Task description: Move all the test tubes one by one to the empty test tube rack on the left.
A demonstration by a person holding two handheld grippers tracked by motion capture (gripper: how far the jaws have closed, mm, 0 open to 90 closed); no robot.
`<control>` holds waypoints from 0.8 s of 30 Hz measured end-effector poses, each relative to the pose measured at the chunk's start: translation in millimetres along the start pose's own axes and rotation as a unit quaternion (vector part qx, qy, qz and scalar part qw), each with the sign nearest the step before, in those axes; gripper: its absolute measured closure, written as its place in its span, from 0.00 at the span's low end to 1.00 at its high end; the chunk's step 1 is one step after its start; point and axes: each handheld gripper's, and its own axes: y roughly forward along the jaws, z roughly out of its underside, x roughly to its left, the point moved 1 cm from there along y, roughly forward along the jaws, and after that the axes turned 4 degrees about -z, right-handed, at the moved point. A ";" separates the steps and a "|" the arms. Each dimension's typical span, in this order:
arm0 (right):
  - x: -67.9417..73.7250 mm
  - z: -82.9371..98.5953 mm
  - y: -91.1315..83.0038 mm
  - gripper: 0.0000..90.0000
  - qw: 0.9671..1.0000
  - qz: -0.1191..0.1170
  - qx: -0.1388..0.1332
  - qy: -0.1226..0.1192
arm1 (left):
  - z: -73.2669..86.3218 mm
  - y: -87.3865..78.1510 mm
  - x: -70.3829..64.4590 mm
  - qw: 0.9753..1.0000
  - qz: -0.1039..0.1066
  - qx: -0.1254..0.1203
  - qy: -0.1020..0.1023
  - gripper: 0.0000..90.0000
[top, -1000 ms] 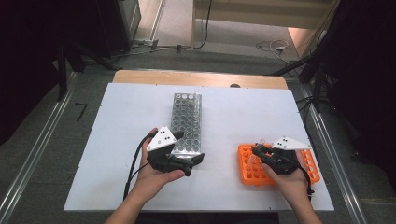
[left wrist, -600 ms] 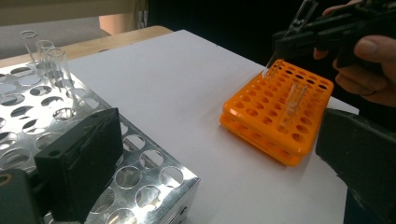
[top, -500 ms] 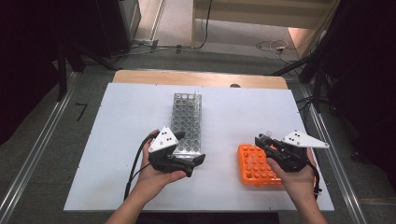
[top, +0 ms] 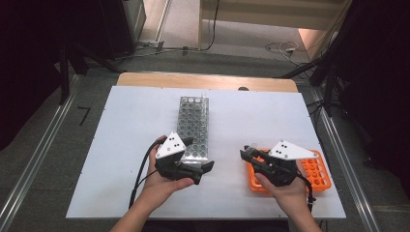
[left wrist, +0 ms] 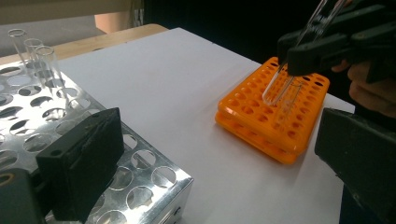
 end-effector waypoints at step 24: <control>44.6 18.9 45.1 0.82 0.996 -0.059 0.060 -0.035 | -1.0 10.7 -33.8 0.997 0.067 -0.001 0.042 0.29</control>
